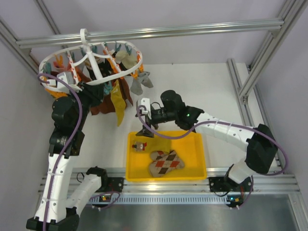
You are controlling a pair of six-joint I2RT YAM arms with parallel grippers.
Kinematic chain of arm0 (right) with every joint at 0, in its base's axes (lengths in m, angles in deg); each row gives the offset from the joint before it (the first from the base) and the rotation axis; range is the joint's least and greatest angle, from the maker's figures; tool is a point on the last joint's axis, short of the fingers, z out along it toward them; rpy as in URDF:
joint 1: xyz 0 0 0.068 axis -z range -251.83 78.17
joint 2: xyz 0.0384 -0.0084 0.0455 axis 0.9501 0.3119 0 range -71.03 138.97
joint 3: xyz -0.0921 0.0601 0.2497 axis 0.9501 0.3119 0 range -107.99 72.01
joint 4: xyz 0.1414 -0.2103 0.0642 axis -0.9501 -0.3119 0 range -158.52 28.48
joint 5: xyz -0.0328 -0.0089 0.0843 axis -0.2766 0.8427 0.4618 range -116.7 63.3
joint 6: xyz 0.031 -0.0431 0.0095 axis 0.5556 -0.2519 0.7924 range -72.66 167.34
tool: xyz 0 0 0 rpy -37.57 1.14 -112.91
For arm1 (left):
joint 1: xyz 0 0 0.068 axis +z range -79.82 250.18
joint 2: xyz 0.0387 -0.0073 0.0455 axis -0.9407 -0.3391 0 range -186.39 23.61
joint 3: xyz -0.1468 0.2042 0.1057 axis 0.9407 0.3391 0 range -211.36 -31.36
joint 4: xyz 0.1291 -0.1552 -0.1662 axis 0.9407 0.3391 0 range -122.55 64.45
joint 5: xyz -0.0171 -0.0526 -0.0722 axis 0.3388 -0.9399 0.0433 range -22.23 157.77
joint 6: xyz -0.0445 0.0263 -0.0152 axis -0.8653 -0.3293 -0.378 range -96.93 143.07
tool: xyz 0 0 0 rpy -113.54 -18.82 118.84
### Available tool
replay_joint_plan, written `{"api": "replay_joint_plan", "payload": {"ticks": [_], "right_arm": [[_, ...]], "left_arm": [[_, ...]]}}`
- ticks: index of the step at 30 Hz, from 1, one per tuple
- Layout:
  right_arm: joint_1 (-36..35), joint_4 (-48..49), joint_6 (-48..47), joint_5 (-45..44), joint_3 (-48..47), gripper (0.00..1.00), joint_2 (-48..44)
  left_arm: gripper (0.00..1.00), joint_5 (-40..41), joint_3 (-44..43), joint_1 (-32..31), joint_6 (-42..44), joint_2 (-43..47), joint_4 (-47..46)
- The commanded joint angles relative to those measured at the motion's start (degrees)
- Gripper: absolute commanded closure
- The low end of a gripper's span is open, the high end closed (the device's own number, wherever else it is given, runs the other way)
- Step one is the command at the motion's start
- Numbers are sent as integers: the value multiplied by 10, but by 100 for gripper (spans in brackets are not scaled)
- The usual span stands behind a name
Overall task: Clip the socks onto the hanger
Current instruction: Open the clamp at the hanger, then pick up the sock from the bin.
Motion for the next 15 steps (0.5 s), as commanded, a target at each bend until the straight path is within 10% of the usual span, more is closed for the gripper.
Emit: {"api": "replay_joint_plan", "payload": {"ticks": [1, 15], "right_arm": [[1, -161, -123, 16, 39, 13, -26], [-74, -224, -126, -116, -34, 34, 151]], "left_arm": [[100, 20, 5, 6, -5, 2, -81], [100, 25, 9, 6, -10, 9, -80]]}}
